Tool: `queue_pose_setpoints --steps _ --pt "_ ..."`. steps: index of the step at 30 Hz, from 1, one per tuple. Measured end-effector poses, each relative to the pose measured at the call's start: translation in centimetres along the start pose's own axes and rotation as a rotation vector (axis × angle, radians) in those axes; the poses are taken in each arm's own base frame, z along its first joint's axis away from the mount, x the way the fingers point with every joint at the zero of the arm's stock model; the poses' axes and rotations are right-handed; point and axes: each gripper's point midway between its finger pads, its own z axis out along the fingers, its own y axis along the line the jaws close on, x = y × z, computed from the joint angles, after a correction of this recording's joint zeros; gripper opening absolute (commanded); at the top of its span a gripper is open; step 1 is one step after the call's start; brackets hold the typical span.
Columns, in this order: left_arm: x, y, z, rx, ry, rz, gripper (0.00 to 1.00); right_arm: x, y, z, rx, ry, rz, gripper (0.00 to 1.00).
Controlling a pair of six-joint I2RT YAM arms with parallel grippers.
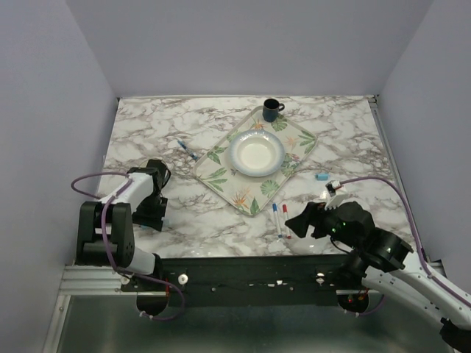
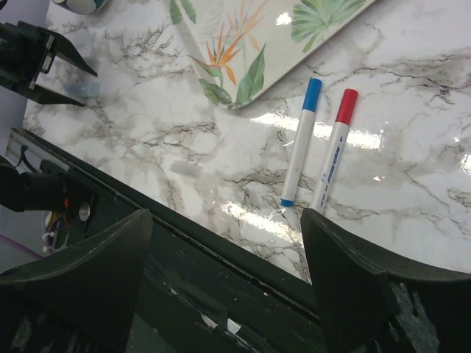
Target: Insert the pens into the pen caps
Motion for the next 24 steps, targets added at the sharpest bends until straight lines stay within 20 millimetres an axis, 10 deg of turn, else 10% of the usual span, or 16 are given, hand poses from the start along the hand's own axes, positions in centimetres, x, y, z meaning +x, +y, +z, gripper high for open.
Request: queue_pose_setpoints --steps 11,16,24 --pt "0.1 -0.1 0.6 0.144 0.005 -0.043 0.46 0.3 -0.2 0.2 0.010 0.018 -0.008 0.88" --pt "0.0 0.0 0.4 0.220 0.013 -0.079 0.00 0.6 -0.2 0.4 0.011 0.036 -0.009 0.88" --pt "-0.2 0.1 -0.8 0.253 0.017 -0.075 0.00 1.1 0.3 0.6 -0.004 0.069 0.001 0.88"
